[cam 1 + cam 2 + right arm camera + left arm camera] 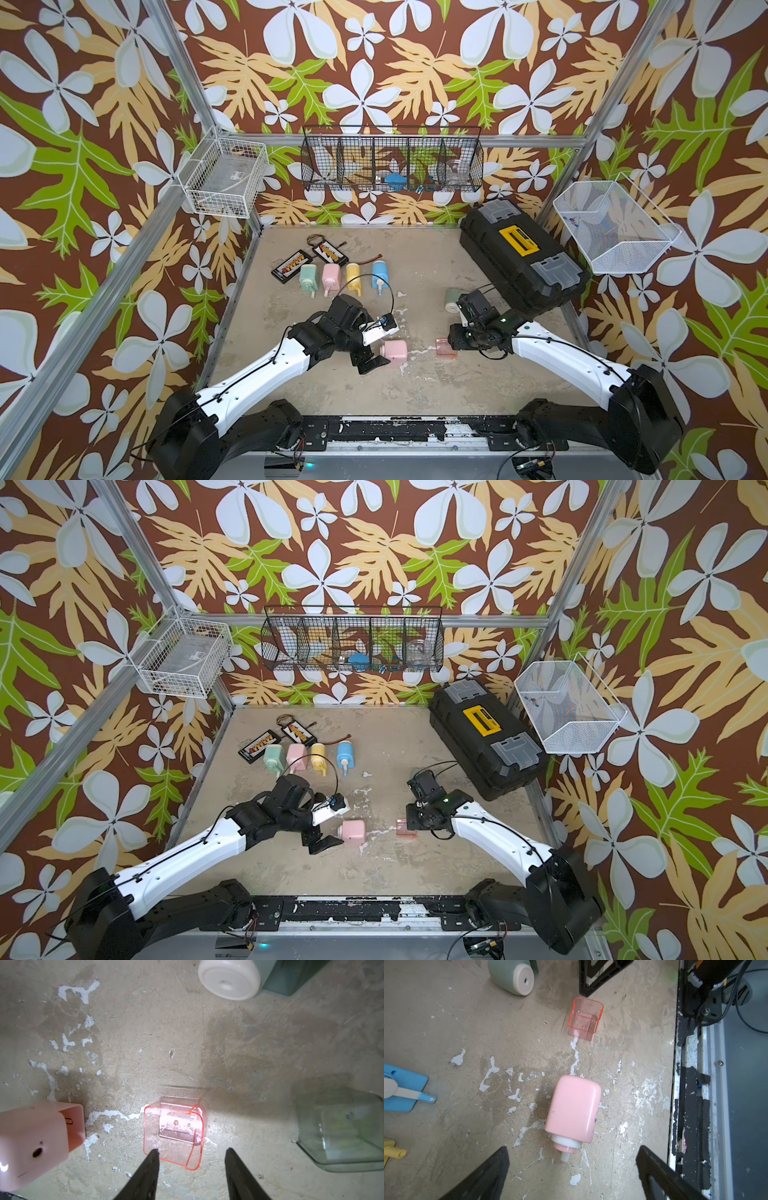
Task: Put the tray back into the pencil sharpener
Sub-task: Pick up the pencil sharpener from the center of the board.
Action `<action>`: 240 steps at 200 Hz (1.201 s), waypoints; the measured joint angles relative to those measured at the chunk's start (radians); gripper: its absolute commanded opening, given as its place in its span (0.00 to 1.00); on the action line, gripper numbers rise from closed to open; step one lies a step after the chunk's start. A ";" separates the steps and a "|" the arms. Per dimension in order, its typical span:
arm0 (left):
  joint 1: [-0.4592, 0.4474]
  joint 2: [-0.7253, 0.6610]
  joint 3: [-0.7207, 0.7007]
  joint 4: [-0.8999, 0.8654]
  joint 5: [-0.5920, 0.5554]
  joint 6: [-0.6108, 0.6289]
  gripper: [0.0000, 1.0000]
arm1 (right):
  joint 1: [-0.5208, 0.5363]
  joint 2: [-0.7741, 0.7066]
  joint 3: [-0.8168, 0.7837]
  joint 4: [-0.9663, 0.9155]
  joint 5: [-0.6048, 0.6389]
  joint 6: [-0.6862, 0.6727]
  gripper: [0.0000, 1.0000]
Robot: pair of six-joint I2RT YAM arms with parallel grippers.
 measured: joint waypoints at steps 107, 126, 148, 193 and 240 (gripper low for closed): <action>-0.047 0.209 0.071 0.010 -0.045 0.132 0.95 | -0.031 0.080 -0.051 0.048 0.014 -0.035 0.37; -0.055 0.245 0.079 0.024 -0.051 0.143 0.90 | -0.033 0.080 -0.058 0.055 0.013 -0.035 0.35; -0.070 0.286 0.079 0.045 -0.061 0.150 0.84 | -0.034 0.072 -0.064 0.068 0.010 -0.035 0.35; -0.092 0.343 0.089 0.062 -0.077 0.172 0.64 | -0.036 0.048 -0.090 0.077 -0.008 -0.035 0.35; -0.098 0.350 0.090 0.069 -0.077 0.187 0.50 | -0.039 0.045 -0.093 0.086 -0.012 -0.035 0.34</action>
